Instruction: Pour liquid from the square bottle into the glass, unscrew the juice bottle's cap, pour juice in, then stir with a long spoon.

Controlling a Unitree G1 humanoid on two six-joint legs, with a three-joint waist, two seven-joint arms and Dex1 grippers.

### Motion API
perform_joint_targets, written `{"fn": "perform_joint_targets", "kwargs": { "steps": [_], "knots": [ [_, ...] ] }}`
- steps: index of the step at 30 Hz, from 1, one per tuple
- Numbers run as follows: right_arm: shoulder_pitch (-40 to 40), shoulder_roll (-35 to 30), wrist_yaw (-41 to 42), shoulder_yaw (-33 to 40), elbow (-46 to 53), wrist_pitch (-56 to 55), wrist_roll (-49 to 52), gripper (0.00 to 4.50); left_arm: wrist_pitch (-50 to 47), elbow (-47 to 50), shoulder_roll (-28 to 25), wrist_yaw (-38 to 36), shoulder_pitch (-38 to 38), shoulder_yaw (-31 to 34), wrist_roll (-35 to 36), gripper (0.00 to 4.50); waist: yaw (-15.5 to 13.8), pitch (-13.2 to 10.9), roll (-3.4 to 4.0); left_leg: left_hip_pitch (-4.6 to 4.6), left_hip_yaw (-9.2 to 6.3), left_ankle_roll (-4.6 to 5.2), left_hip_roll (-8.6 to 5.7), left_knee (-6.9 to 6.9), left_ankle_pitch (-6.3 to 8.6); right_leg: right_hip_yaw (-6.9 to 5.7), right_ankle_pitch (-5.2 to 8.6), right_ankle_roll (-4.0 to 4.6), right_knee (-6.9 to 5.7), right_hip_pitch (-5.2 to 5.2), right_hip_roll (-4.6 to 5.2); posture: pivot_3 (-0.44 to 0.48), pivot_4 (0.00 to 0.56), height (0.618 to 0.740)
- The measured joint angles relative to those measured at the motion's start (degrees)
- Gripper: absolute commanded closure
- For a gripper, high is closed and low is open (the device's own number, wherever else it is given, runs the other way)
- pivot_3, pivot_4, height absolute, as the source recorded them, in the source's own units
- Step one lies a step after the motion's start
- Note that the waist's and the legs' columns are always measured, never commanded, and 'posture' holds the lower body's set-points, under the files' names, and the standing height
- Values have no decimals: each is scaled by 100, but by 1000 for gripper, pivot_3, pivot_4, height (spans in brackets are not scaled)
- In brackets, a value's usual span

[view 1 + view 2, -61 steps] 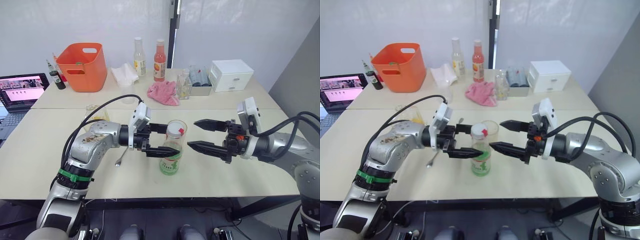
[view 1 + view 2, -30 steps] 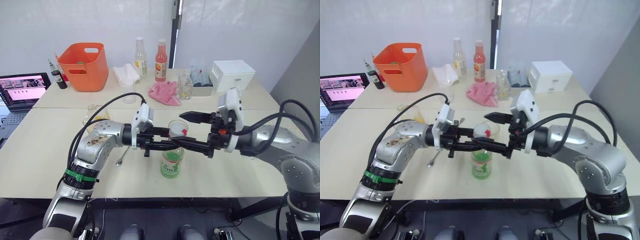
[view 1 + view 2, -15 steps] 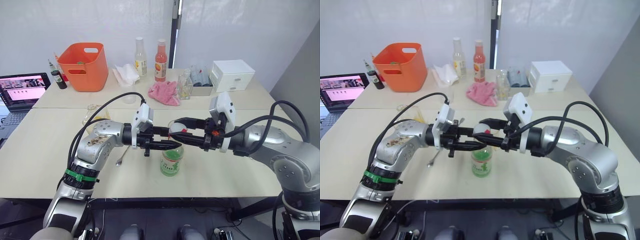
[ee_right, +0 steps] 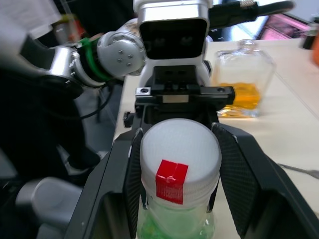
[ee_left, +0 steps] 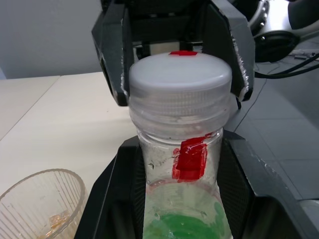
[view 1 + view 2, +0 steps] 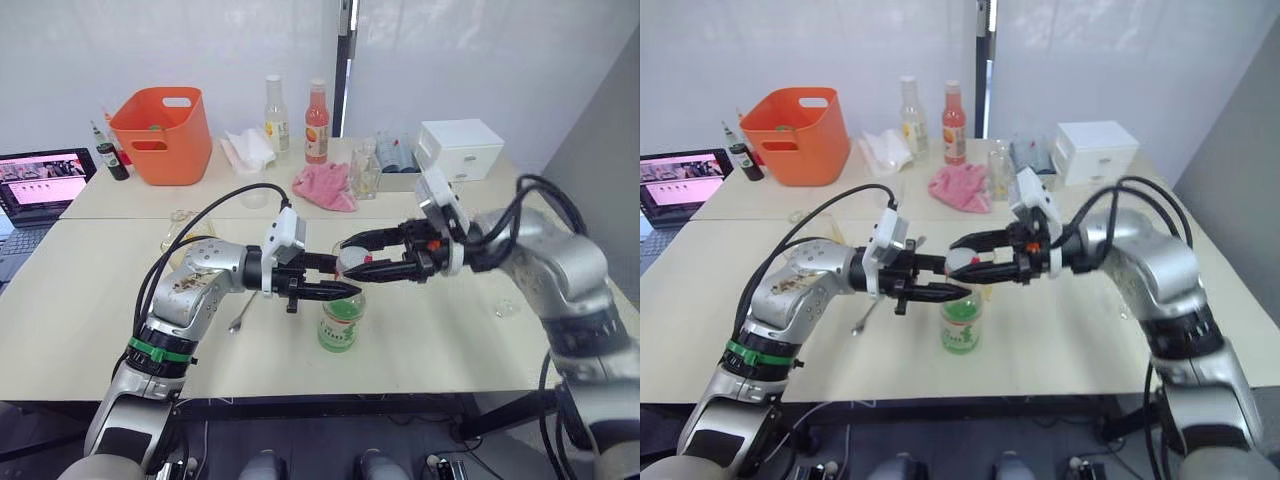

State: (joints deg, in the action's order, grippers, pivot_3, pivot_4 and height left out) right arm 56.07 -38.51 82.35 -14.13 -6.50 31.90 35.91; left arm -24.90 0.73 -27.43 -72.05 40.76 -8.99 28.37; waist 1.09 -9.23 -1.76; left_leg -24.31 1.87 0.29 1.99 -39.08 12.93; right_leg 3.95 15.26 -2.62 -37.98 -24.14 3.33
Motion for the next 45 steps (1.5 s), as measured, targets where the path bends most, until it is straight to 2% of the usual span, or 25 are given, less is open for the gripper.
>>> {"fn": "perform_joint_targets", "kwargs": {
  "steps": [2,6,8,13,14,17,22,25,26,30,36,44,45],
  "knots": [
    [375,239,585,-174,-761,-340,-210,2810,-1,-39,-8,-7,-5,25,0,3025,-10,0,0,-1,-1,0,0,0,0,-1,0,0,-2,-1,1,0,150,715],
    [903,366,794,-648,-1541,-746,-223,2810,-26,-107,-35,10,-15,101,-2,3025,-32,0,0,-1,-4,0,0,-1,0,-3,-1,1,-5,0,5,0,150,715],
    [925,345,799,-744,-1649,-845,-87,1748,-26,-112,-33,12,-15,110,-3,3025,-37,0,0,0,-4,0,0,-4,0,-4,-1,1,-8,1,7,0,150,715],
    [842,294,773,-621,-1584,-704,-80,140,18,-44,10,-59,-10,32,-9,3025,-37,0,0,-2,-6,-1,0,-6,0,-4,-1,1,-12,-3,6,0,150,715],
    [735,269,739,-441,-1424,-566,-60,61,41,-28,13,-66,-11,18,-11,3025,-48,0,0,-6,-8,0,-1,-6,0,-5,-1,1,-11,-4,6,0,150,715],
    [315,71,334,209,-586,-69,219,61,81,-11,22,-80,-17,5,-7,3025,-80,0,0,-15,-26,0,-2,-4,1,-6,-1,1,-8,-10,11,0,150,715],
    [-738,-234,-1160,1220,1477,846,660,61,101,-11,23,-77,-34,6,-14,3025,-89,0,0,-12,-44,1,-2,-1,1,-6,-1,1,-7,-8,11,0,150,715],
    [-1430,-204,-2620,1646,2875,1668,886,61,103,-29,51,-61,-29,6,-41,3025,-81,0,0,-8,-45,1,-1,-3,1,-5,-1,1,-10,-5,10,0,150,715],
    [-1744,-86,-3389,1757,3532,2079,961,61,105,-36,59,-59,-29,9,-46,3025,-80,0,0,-9,-47,1,0,-3,1,-5,-1,1,-10,-4,9,0,150,715],
    [-2169,452,-5302,1963,4684,3085,1188,61,112,-59,80,-64,-28,12,-52,3025,-51,0,0,-10,-44,1,-4,-7,-1,-2,-1,0,-10,-3,10,0,150,715],
    [-2399,994,-6734,2218,5210,3675,1352,61,122,-97,91,-74,-23,22,-51,3025,-36,0,0,-10,-36,2,-4,-6,-2,-2,0,0,-6,-2,8,0,150,715],
    [-2413,1206,-7533,2230,5426,3941,1717,61,193,-159,100,-133,-19,23,-46,3025,-37,0,0,-10,-33,3,-5,-7,-2,-3,0,0,-4,0,7,0,150,715],
    [-2416,1206,-7579,2230,5427,3942,1748,296,193,-159,100,-133,-19,22,-46,3025,-37,0,0,-10,-33,3,-5,-7,-2,-3,0,-1,-4,0,7,0,150,715]
  ]
}}
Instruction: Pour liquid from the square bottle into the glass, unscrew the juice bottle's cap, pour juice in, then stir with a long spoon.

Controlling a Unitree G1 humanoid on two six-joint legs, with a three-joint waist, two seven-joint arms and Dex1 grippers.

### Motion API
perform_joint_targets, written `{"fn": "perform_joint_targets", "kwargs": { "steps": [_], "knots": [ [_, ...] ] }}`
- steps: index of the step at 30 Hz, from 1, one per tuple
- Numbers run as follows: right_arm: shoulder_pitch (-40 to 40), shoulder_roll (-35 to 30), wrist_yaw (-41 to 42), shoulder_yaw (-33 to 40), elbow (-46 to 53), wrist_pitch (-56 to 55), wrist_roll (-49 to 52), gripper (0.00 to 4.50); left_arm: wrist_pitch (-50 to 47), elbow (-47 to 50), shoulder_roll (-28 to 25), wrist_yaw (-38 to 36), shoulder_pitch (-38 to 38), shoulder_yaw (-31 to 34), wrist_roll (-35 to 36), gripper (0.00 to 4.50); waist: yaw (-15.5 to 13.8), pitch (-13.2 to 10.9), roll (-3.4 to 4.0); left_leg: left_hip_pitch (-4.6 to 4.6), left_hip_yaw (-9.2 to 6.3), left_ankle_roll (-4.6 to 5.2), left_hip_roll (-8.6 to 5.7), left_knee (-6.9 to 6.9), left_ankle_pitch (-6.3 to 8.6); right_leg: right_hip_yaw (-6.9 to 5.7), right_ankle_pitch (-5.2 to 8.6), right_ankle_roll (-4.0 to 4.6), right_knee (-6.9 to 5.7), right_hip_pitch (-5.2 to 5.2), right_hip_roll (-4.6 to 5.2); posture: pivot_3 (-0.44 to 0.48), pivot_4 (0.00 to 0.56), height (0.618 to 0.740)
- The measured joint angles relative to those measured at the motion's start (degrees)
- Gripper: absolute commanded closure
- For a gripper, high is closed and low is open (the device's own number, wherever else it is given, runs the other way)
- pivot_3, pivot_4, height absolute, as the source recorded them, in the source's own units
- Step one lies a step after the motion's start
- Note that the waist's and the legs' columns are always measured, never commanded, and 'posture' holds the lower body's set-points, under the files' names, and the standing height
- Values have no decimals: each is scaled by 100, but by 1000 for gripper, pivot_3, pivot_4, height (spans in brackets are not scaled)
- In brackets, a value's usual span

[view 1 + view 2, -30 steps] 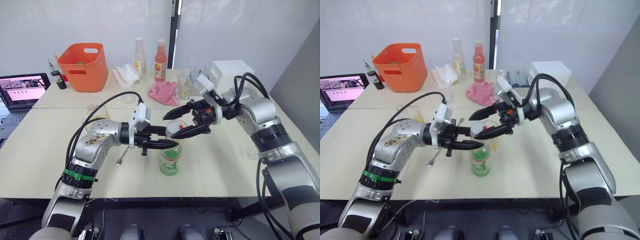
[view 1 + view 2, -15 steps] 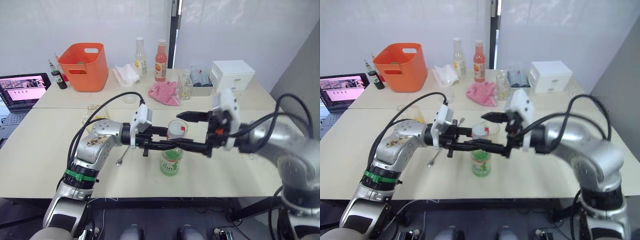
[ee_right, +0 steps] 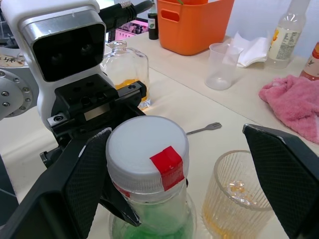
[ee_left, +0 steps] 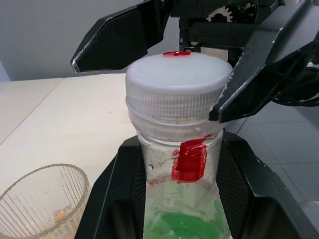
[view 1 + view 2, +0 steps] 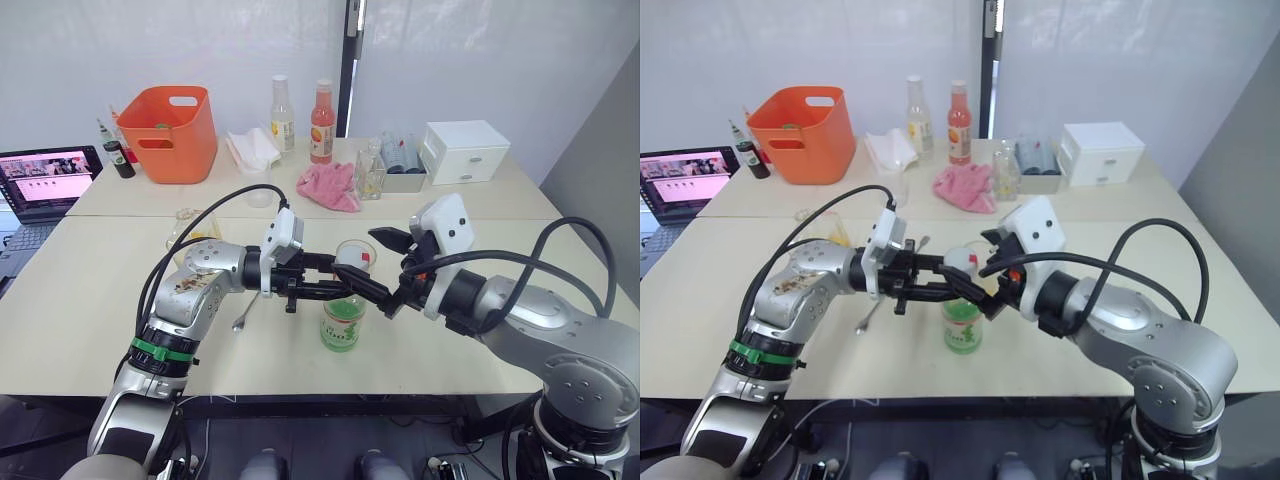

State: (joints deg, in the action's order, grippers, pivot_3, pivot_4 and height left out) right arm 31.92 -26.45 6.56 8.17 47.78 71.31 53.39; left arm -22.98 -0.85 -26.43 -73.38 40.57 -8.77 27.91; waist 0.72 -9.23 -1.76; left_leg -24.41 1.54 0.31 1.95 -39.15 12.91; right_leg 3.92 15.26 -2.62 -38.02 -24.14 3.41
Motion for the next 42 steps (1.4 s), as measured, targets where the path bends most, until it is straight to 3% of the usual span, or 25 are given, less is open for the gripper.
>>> {"fn": "perform_joint_targets", "kwargs": {
  "steps": [8,15,19,23,28,31,34,36,38,41,42],
  "knots": [
    [-127,68,-177,-50,74,-88,380,2789,-18,1,4,21,12,-13,-1,3025,0,0,0,0,0,0,0,0,0,0,0,0,1,1,0,0,150,715],
    [-157,-40,26,-97,-109,-330,427,2801,-75,13,0,49,20,-4,2,3025,7,0,0,0,1,0,0,0,0,0,0,-1,2,1,-1,0,150,715],
    [146,-748,1809,-452,-1116,-1150,71,2801,-94,34,-24,83,5,15,3,3025,19,0,0,5,18,0,1,0,0,0,0,-1,5,5,-3,0,150,715],
    [1014,-1189,4508,-1321,-3007,-2444,-768,2801,-136,147,-115,114,-91,86,18,3025,70,-1,0,8,25,0,3,3,0,1,0,0,4,3,-8,0,150,715],
    [2532,-1009,7391,-2304,-5580,-3694,-1722,2801,-235,303,-165,200,-177,119,50,3025,79,0,1,10,25,0,6,4,0,-1,0,0,2,3,-9,0,150,715],
    [3238,-652,8275,-2687,-6878,-4163,-1951,2801,-319,342,-213,274,-234,215,75,3025,91,-1,1,7,25,0,7,6,0,0,0,1,-2,-5,-8,0,150,715],
    [3564,-558,8392,-2982,-7446,-4416,-1927,2801,-369,336,-236,338,-241,288,86,3025,84,-1,1,6,19,0,7,8,0,-2,-1,1,-2,-5,-4,0,150,715],
    [3627,-564,8407,-3075,-7552,-4531,-1872,1722,-377,336,-236,371,-247,293,98,3025,59,-1,1,7,16,0,6,7,0,-2,-1,2,-2,-4,-1,0,150,715],
    [3635,-545,8405,-3079,-7565,-4543,-1837,1015,-377,366,-212,373,-246,243,109,3025,42,-1,1,8,14,0,5,6,0,-1,-1,2,-5,-4,0,0,150,715],
    [3592,-550,8381,-2950,-7505,-4508,-1842,76,-350,453,-205,371,-236,181,115,3025,18,-1,2,6,15,-1,5,7,0,-1,-1,2,-5,-7,0,0,150,715],
    [3487,-575,8332,-2762,-7337,-4456,-1827,76,-341,489,-198,357,-228,129,117,3025,7,-1,2,5,15,-1,5,7,0,-2,-1,2,-5,-6,0,0,150,715]
  ]
}}
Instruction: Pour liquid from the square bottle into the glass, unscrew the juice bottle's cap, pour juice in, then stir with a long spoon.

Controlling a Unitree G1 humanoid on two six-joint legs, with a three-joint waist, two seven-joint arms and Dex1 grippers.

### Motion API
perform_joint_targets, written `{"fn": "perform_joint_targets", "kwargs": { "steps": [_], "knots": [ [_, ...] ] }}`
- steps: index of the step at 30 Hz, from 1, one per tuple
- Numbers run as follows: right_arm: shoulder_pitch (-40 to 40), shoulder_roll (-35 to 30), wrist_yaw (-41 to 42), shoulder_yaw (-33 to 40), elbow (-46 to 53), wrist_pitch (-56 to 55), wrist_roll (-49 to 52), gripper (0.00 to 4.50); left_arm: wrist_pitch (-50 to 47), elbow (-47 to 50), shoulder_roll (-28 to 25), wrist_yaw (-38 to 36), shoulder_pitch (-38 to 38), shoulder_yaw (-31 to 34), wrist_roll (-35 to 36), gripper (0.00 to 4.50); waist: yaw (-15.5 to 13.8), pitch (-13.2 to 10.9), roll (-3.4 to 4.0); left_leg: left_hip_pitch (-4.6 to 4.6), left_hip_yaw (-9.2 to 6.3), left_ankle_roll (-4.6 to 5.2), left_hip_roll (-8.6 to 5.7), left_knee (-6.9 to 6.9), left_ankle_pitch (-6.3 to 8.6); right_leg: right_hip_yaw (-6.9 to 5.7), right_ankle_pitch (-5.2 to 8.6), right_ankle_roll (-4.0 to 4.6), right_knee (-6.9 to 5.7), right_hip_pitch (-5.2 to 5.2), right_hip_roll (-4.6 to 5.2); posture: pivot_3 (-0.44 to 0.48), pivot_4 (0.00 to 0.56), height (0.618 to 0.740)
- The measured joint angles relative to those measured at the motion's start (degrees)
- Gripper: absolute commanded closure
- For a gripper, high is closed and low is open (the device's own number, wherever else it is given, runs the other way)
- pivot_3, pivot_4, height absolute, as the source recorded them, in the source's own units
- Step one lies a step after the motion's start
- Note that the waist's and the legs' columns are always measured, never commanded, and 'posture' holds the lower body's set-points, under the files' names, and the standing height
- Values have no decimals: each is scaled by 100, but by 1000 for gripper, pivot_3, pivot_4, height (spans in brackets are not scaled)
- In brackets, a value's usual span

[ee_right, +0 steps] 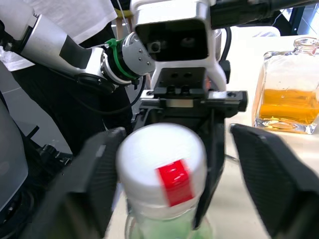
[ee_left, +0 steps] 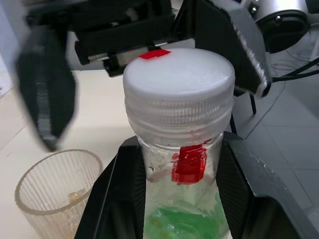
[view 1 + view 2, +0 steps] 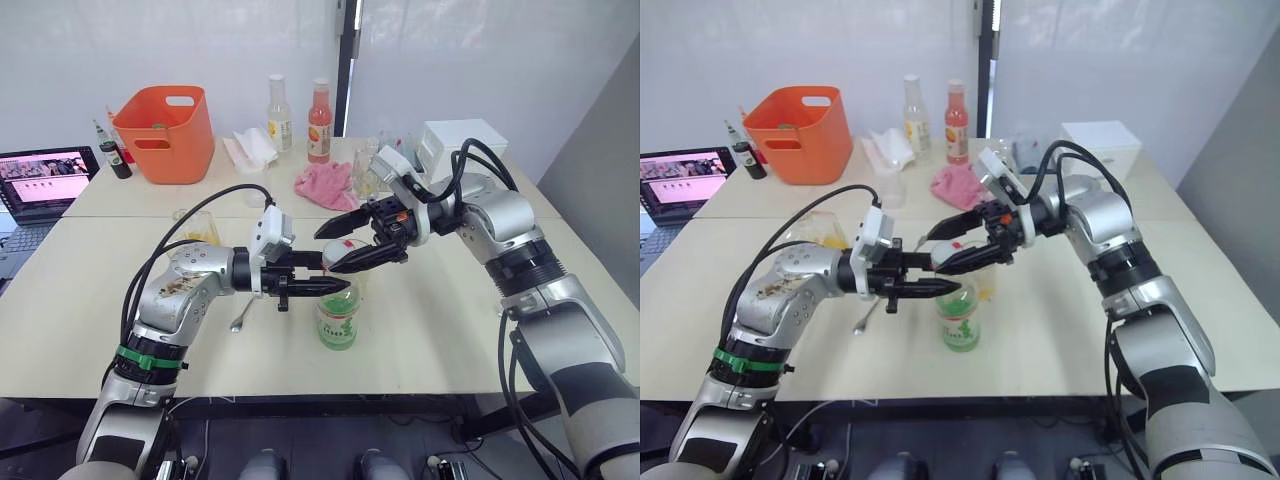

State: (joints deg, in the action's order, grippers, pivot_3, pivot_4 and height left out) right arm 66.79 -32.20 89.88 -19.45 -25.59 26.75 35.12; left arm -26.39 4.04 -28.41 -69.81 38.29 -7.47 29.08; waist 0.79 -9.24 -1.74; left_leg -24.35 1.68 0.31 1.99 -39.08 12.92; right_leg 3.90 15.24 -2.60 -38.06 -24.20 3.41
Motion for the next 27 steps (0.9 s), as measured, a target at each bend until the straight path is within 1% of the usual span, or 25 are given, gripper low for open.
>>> {"fn": "perform_joint_targets", "kwargs": {
  "steps": [3,5,7,8,11,13,15,19,23,27],
  "knots": [
    [-492,-282,-323,670,889,370,231,76,26,64,19,-17,1,-64,2,3025,-54,0,0,-8,-11,1,-3,2,1,-5,0,0,4,-2,4,0,150,715],
    [-925,-522,-729,1116,1700,682,434,76,36,71,22,-20,-3,-70,8,3025,-75,0,0,-11,-23,3,-3,5,3,-6,0,0,4,-4,6,0,150,715],
    [-1498,-747,-1386,1589,2768,1139,695,76,43,69,22,-26,0,-74,6,3025,-78,0,0,-11,-30,3,-3,10,3,-6,0,0,7,-5,6,0,150,715],
    [-1683,-802,-1630,1716,3140,1313,790,76,48,64,7,-29,-8,-63,6,3025,-71,0,0,-9,-30,3,-2,9,3,-5,0,0,4,-6,6,0,150,715],
    [-2306,-763,-3026,2153,4562,2042,1081,76,72,19,7,-34,3,-77,-7,3025,-15,0,0,-2,-29,3,0,10,2,-1,0,0,3,-2,4,0,150,715],
    [-2734,-532,-4273,2327,5490,2626,1120,76,125,-46,27,-47,7,-80,-19,3025,-5,1,0,2,-29,1,0,9,1,-1,1,-1,3,4,3,0,150,715],
    [-3039,-214,-5305,2408,6008,3125,1202,76,158,-89,49,-63,23,-87,-26,3025,-5,0,0,0,-26,-2,-4,3,-2,3,1,-1,1,4,4,0,150,715],
    [-3295,11,-6477,2491,6732,3718,1363,76,218,-156,74,-117,49,-104,-26,3025,-12,1,0,-2,-22,-1,-5,3,-2,2,1,-1,6,5,3,0,150,715],
    [-3439,246,-7233,2546,6963,4022,1558,76,226,-230,80,-185,122,-142,-48,3025,-3,0,0,-3,-16,-1,-6,3,-2,3,1,-2,7,4,2,0,150,715],
    [-3447,367,-7656,2660,7069,4135,1769,76,238,-250,82,-228,131,-142,-48,3025,-4,0,0,-4,-15,-1,-5,3,-2,2,1,-2,9,5,1,0,150,715]
  ]
}}
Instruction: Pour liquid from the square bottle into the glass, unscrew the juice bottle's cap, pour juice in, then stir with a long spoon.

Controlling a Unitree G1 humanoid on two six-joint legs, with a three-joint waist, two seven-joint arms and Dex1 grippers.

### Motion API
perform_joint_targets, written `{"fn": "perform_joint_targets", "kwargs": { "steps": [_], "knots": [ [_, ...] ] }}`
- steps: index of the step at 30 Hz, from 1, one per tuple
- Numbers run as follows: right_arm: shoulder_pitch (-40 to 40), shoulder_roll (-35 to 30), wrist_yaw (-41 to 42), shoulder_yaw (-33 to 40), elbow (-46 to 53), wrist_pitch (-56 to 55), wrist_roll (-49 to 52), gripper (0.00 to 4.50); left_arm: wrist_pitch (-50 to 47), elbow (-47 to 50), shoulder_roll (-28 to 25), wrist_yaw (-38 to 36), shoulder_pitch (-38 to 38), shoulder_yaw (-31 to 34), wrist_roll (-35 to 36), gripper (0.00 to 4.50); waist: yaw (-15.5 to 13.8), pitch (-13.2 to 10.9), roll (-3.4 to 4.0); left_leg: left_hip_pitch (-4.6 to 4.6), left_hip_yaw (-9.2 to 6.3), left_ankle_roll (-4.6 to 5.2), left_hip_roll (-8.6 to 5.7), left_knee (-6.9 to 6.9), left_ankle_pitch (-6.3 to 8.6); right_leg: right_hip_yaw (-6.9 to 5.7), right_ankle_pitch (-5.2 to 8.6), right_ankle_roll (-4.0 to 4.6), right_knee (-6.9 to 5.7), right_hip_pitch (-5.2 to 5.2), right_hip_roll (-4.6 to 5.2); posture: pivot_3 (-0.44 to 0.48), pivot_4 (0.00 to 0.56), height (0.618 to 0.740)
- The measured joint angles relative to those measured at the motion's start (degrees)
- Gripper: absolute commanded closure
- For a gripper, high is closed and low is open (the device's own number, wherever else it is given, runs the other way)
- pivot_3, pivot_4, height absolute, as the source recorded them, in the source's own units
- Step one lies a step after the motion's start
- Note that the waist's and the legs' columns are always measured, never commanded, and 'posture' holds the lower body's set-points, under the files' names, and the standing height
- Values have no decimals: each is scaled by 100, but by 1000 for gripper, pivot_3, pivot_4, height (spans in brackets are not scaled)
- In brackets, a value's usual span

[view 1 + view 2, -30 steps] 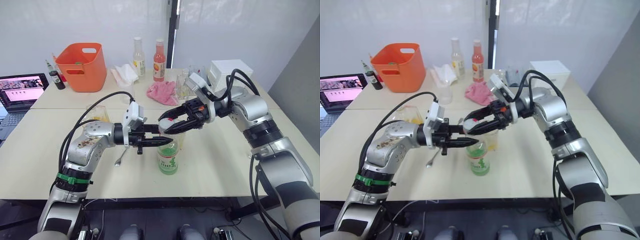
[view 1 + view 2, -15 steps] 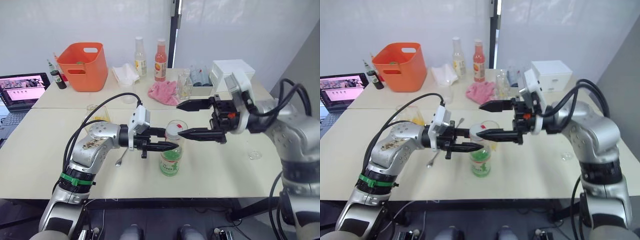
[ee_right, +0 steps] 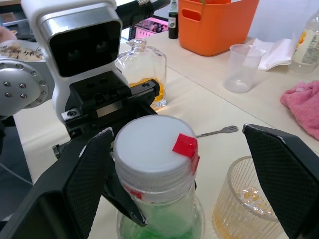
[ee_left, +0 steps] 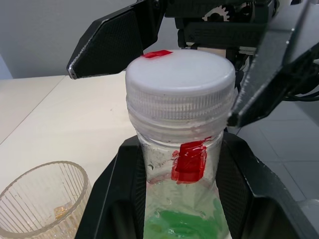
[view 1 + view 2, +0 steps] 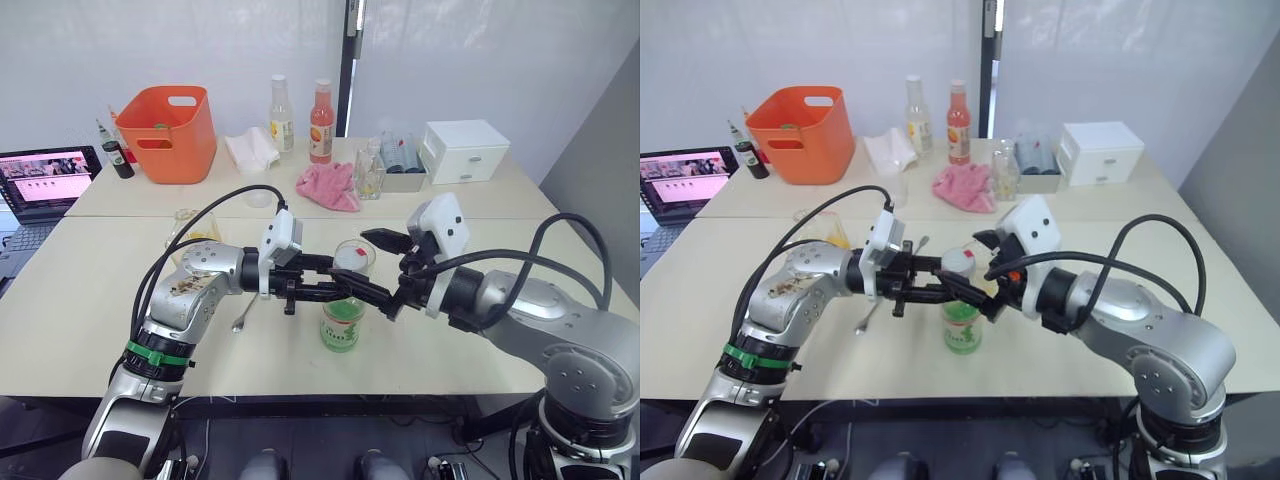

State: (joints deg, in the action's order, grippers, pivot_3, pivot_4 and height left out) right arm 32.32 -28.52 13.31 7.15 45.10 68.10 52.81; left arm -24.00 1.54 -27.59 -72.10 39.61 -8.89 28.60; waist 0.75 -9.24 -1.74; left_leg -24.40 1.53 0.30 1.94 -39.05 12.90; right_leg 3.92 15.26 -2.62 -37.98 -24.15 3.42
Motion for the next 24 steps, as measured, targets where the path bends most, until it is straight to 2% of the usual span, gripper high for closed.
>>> {"fn": "perform_joint_targets", "kwargs": {
  "steps": [3,12,20,23,24],
  "knots": [
    [0,1,-198,12,21,16,104,76,0,-13,1,-23,9,0,-2,3025,2,0,0,0,1,0,0,0,0,0,0,0,0,0,0,0,150,715],
    [-23,-51,-317,-75,64,-13,438,2807,-1,-28,14,-47,29,-4,-36,3025,5,0,0,0,1,0,0,1,0,0,0,0,1,1,-1,0,150,715],
    [-91,-78,-273,-109,-47,-216,491,2808,-7,-24,10,-33,27,-1,-37,3025,10,0,0,1,2,0,1,0,0,0,0,0,2,1,-1,0,150,715],
    [37,-258,298,-238,-458,-494,400,2808,-12,-26,-6,0,19,25,-41,3025,12,0,0,1,7,0,1,0,0,0,0,0,2,1,-2,0,150,715],
    [112,-405,784,-349,-724,-701,306,2808,-15,-26,-11,8,9,28,-43,3025,13,0,0,2,9,0,0,0,0,0,0,0,3,2,-2,0,150,715]
  ]
}}
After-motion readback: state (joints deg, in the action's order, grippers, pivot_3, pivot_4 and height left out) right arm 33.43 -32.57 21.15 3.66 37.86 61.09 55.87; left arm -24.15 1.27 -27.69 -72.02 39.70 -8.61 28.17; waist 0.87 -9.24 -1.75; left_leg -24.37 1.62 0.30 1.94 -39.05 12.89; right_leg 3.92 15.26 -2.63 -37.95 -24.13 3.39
